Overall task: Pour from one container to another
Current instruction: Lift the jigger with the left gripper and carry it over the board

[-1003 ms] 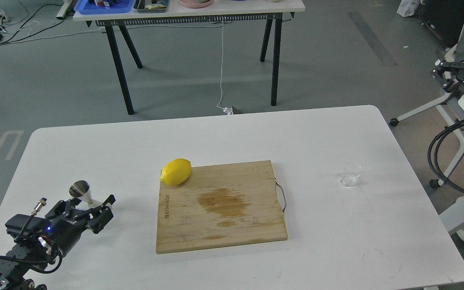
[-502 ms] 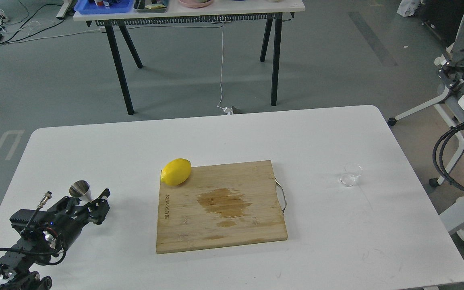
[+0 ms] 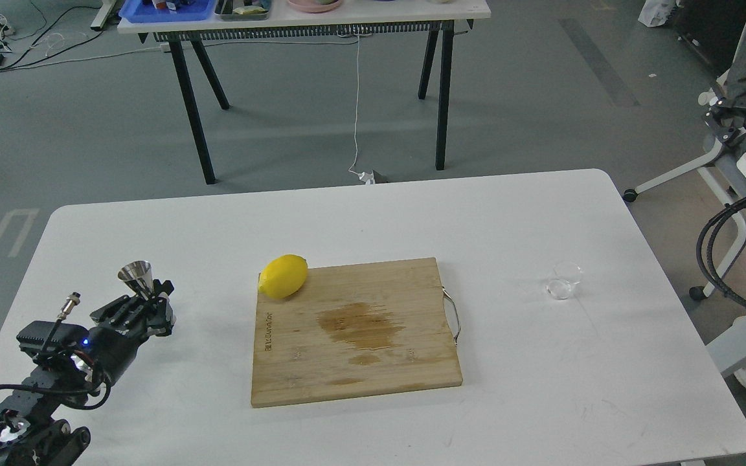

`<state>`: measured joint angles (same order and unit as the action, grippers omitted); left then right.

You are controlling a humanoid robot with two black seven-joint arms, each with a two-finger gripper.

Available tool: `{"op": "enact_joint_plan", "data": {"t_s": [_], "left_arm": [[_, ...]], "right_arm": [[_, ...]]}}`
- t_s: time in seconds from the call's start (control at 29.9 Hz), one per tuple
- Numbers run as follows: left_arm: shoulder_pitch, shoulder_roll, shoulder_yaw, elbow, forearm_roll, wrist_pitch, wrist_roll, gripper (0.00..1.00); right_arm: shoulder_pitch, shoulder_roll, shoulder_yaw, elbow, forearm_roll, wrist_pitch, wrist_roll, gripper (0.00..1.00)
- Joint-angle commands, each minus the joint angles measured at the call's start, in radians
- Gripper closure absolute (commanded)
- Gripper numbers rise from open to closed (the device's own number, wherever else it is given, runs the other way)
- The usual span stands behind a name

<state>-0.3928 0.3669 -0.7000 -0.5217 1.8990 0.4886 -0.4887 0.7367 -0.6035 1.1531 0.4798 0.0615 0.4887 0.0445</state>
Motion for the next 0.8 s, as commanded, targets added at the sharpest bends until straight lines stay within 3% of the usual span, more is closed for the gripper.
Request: {"op": "enact_joint_plan", "data": {"t_s": [0.0,0.2,0.37,0.64,0.77], "left_arm": [[-0.049,0.04,-0.007,-0.098,-0.001,0.0,0.0,0.95],[-0.162,0.029,0.014,-0.237,-0.001,0.0,0.0,0.95],[-0.204,-0.089,0.06,-0.382,0.029,0.0,0.0,0.95],[-0.212,-0.265,0.146,-0.382,0.158,0.0,0.0,0.95],[-0.21,-0.338,0.189,-0.298,0.204,0.0,0.0,0.95]], "right_arm": [[0.026,-0.001,0.011,-0.009,0.0,0.0,-0.003,0.01],[0.092,-0.001,-0.019,-0.012,0.0,0.0,-0.021,0.01],[0.09,-0.001,-0.019,-0.024,0.0,0.0,-0.057,0.01],[0.089,0.013,-0.01,-0.033,0.0,0.0,-0.06,0.01],[0.087,0.017,-0.006,-0.033,0.0,0.0,-0.06,0.01]]}}
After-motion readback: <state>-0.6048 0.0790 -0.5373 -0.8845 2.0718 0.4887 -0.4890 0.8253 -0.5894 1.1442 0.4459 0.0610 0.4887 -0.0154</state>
